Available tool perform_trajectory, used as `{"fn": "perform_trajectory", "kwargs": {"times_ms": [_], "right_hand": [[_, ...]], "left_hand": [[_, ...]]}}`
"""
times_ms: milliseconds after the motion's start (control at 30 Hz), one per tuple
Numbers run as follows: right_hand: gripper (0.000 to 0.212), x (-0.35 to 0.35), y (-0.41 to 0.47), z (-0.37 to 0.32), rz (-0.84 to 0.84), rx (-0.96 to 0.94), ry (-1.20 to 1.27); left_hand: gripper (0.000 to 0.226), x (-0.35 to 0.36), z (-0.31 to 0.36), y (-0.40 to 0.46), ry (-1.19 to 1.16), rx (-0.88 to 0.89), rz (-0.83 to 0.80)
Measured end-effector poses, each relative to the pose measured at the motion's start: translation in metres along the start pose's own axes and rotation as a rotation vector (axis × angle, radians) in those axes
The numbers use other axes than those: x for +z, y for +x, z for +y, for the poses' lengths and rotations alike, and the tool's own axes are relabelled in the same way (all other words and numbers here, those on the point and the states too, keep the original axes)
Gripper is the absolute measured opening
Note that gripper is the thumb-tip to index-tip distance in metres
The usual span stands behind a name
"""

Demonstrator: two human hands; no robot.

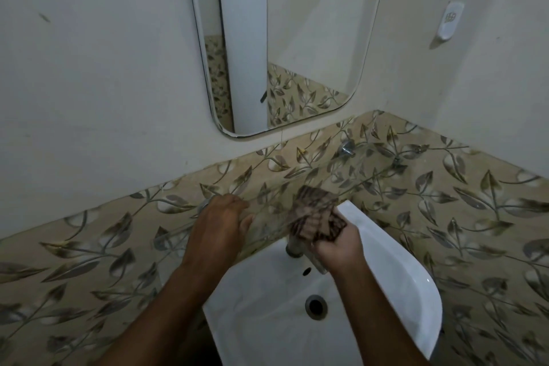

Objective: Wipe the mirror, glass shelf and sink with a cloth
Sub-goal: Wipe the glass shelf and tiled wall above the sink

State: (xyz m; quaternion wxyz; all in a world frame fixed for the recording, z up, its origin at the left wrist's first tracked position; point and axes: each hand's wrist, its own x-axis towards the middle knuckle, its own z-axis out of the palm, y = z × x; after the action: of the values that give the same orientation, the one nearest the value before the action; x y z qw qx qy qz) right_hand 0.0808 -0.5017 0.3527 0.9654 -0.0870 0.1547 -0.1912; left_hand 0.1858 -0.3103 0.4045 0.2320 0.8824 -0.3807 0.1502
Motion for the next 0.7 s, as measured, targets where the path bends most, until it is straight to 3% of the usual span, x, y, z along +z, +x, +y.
{"fn": "perform_trajectory", "kwargs": {"times_ms": [100, 200, 300, 400, 500, 567, 700], "right_hand": [[0.007, 0.02, 0.007, 0.003, 0.095, -0.027, -0.044], [0.042, 0.024, 0.004, 0.032, 0.095, 0.089, -0.086], [0.045, 0.011, -0.009, 0.04, 0.05, 0.11, -0.103], [0.025, -0.018, 0.004, 0.003, 0.039, 0.014, -0.225], [0.045, -0.023, 0.036, -0.052, 0.145, -0.098, -0.159], [0.031, -0.013, 0.051, -0.082, 0.197, -0.196, -0.071], [0.035, 0.007, 0.069, -0.083, 0.234, -0.3, -0.133]], "left_hand": [[0.022, 0.0, 0.002, 0.001, -0.013, 0.0, -0.006], [0.018, 0.002, 0.012, 0.003, -0.053, 0.02, -0.005], [0.019, 0.004, 0.017, 0.004, -0.096, 0.032, -0.012], [0.023, 0.003, 0.018, 0.001, -0.113, 0.03, -0.02], [0.03, 0.002, 0.016, -0.001, -0.097, 0.012, -0.045], [0.033, 0.004, 0.016, 0.002, -0.094, -0.007, -0.059], [0.041, 0.008, 0.016, 0.009, -0.048, -0.044, -0.042]]}}
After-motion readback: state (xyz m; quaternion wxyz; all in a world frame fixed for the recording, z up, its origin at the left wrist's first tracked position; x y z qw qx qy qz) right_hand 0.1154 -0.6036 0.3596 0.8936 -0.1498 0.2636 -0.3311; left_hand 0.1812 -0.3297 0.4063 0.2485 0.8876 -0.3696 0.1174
